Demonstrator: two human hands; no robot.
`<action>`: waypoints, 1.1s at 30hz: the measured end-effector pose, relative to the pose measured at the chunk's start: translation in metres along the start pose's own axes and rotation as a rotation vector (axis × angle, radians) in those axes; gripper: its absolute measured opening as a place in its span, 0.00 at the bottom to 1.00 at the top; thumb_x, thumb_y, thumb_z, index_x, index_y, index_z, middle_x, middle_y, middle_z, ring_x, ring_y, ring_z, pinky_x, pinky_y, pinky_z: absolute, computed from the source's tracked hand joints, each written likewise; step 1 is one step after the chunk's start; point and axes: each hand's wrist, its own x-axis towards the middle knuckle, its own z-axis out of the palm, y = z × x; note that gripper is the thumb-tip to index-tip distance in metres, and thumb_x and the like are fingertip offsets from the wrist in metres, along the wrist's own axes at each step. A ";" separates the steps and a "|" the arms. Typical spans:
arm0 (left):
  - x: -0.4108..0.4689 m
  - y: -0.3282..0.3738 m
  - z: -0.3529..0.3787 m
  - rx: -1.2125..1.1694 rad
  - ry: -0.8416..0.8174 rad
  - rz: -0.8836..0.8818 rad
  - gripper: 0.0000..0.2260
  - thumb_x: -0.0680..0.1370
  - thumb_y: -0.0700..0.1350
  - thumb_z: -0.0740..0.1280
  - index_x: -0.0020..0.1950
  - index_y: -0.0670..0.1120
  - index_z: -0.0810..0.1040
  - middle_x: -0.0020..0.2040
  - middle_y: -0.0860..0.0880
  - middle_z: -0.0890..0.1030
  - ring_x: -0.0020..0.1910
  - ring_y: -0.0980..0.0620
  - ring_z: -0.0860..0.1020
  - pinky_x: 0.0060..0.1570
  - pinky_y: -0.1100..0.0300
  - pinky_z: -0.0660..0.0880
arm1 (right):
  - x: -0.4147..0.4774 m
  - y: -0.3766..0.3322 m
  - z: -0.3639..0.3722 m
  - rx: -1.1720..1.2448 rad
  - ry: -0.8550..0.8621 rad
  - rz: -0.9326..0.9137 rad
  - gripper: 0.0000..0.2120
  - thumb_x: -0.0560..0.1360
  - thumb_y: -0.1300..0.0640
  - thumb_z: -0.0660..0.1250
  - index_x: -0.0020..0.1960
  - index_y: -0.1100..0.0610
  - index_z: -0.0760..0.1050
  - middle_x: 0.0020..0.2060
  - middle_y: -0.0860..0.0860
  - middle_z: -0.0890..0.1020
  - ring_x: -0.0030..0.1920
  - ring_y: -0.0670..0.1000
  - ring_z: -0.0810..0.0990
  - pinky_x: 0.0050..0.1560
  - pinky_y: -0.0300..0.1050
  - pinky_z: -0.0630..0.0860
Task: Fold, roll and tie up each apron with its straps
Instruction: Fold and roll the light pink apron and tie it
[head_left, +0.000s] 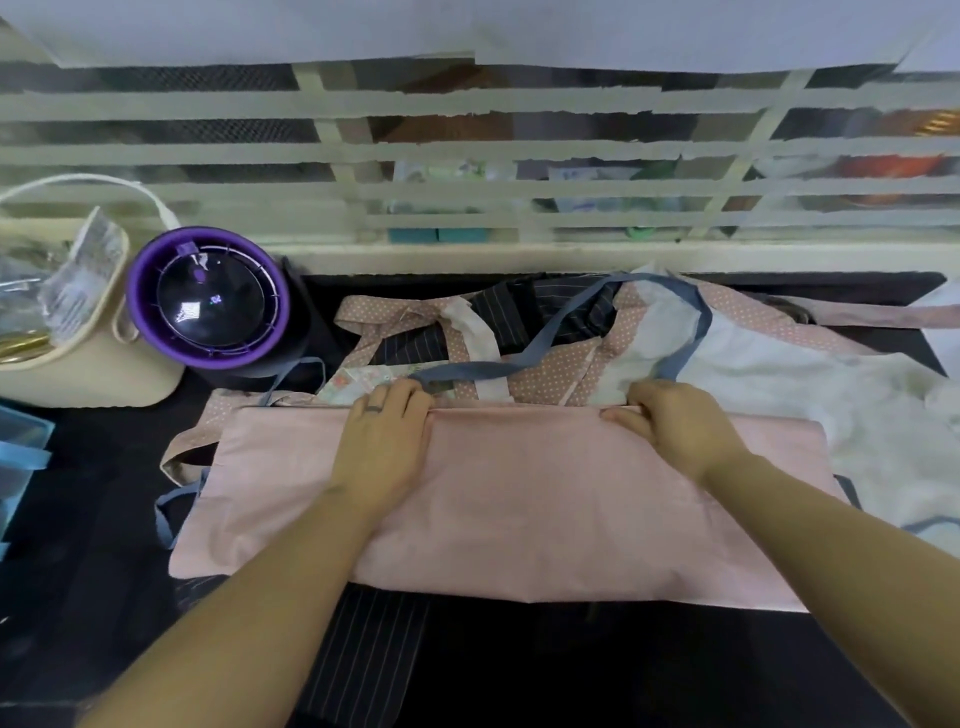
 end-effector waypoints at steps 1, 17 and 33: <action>0.001 -0.001 0.002 -0.014 -0.005 0.000 0.13 0.77 0.46 0.55 0.48 0.43 0.78 0.47 0.45 0.79 0.41 0.42 0.77 0.44 0.51 0.74 | -0.003 0.002 0.004 -0.007 0.057 -0.030 0.20 0.76 0.44 0.65 0.35 0.57 0.66 0.29 0.48 0.70 0.31 0.55 0.71 0.33 0.45 0.60; -0.072 0.007 -0.065 -0.330 0.089 -0.301 0.09 0.77 0.40 0.61 0.55 0.45 0.78 0.56 0.48 0.77 0.56 0.51 0.70 0.63 0.53 0.60 | -0.074 -0.151 0.061 -0.146 -0.016 -0.333 0.26 0.75 0.40 0.57 0.69 0.51 0.66 0.71 0.55 0.69 0.71 0.57 0.65 0.70 0.64 0.53; -0.129 0.016 -0.091 -2.039 -0.074 -1.554 0.12 0.79 0.51 0.64 0.57 0.45 0.73 0.53 0.42 0.78 0.52 0.47 0.77 0.51 0.52 0.73 | -0.082 -0.176 0.076 -0.193 -0.071 -0.338 0.30 0.67 0.63 0.49 0.66 0.63 0.74 0.63 0.59 0.78 0.61 0.60 0.78 0.62 0.65 0.63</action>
